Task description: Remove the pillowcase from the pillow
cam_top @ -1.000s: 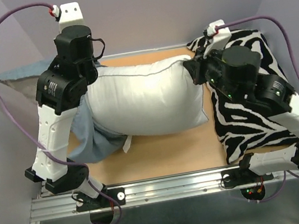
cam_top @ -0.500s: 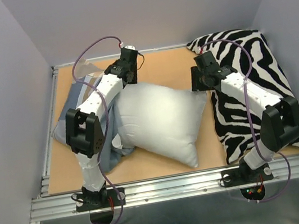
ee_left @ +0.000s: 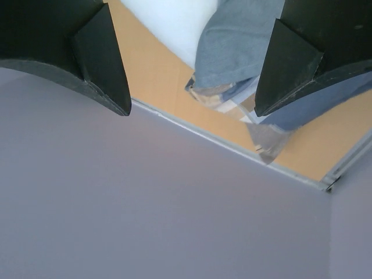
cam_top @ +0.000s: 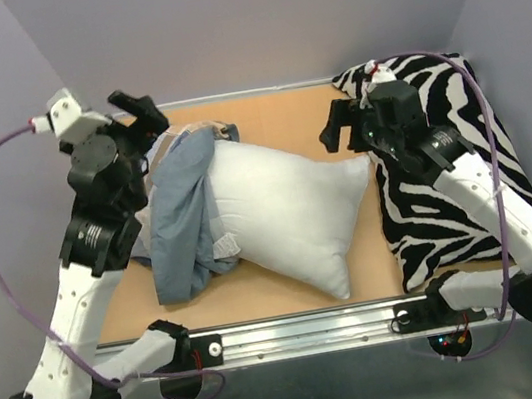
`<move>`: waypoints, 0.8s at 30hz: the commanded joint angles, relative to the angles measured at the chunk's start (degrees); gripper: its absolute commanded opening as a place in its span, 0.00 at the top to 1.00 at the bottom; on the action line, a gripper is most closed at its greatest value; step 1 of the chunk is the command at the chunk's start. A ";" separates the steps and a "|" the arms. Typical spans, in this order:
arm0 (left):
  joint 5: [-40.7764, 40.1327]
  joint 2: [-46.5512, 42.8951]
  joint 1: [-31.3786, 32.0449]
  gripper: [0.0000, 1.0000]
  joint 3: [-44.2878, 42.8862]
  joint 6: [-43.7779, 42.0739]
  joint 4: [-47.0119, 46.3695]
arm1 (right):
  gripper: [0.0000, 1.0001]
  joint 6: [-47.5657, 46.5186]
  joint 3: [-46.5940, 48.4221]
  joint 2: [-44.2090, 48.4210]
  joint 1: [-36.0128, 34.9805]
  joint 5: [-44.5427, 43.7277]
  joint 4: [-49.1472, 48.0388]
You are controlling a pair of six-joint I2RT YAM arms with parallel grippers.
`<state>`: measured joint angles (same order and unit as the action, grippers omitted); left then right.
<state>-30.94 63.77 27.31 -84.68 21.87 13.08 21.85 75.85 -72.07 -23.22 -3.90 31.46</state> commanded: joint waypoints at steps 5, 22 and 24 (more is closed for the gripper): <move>-5.64 -12.78 -7.43 0.01 27.27 19.70 6.96 | 0.00 4.08 -4.21 2.65 -27.12 -11.28 0.44; 30.66 -21.39 -17.99 0.02 52.07 21.11 -15.69 | 0.00 10.32 -14.33 -15.29 -37.25 -24.66 -6.76; 36.11 -22.81 -17.99 0.01 54.96 20.76 -19.74 | 0.00 9.97 -14.42 -15.73 -37.25 -24.84 -7.90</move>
<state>-6.81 43.94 9.47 -33.36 43.07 3.60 29.80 63.96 -85.21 -60.42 -26.52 24.43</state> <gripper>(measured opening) 0.982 0.999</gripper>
